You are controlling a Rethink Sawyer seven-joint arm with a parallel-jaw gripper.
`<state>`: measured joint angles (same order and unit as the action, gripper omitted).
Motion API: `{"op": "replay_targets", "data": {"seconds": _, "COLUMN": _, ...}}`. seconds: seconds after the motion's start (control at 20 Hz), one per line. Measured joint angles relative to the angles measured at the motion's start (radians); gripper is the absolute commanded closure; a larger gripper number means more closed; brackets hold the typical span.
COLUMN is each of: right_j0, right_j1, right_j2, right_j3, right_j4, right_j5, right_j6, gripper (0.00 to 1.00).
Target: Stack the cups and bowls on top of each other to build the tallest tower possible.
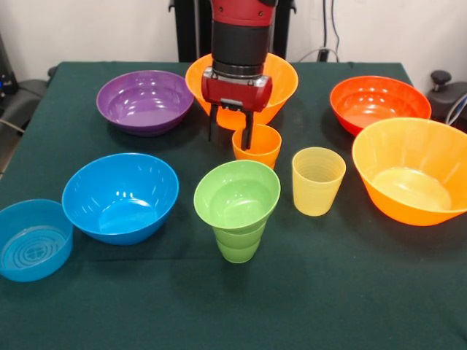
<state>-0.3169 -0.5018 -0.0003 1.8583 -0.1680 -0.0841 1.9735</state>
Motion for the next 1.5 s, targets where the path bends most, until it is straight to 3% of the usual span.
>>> {"op": "replay_targets", "data": {"seconds": 0.45, "right_j0": 0.0, "right_j1": 0.028, "right_j2": -0.003, "right_j3": -0.008, "right_j4": 0.0, "right_j5": 0.0, "right_j6": 0.0, "gripper": 0.0}}
{"op": "replay_targets", "data": {"seconds": 0.5, "right_j0": 0.0, "right_j1": 0.03, "right_j2": -0.004, "right_j3": -0.008, "right_j4": 0.0, "right_j5": 0.0, "right_j6": 0.0, "gripper": 1.0}}
{"op": "replay_targets", "data": {"seconds": 1.5, "right_j0": -0.004, "right_j1": 0.016, "right_j2": 0.004, "right_j3": -0.008, "right_j4": 0.0, "right_j5": 0.0, "right_j6": 0.0, "gripper": 1.0}}
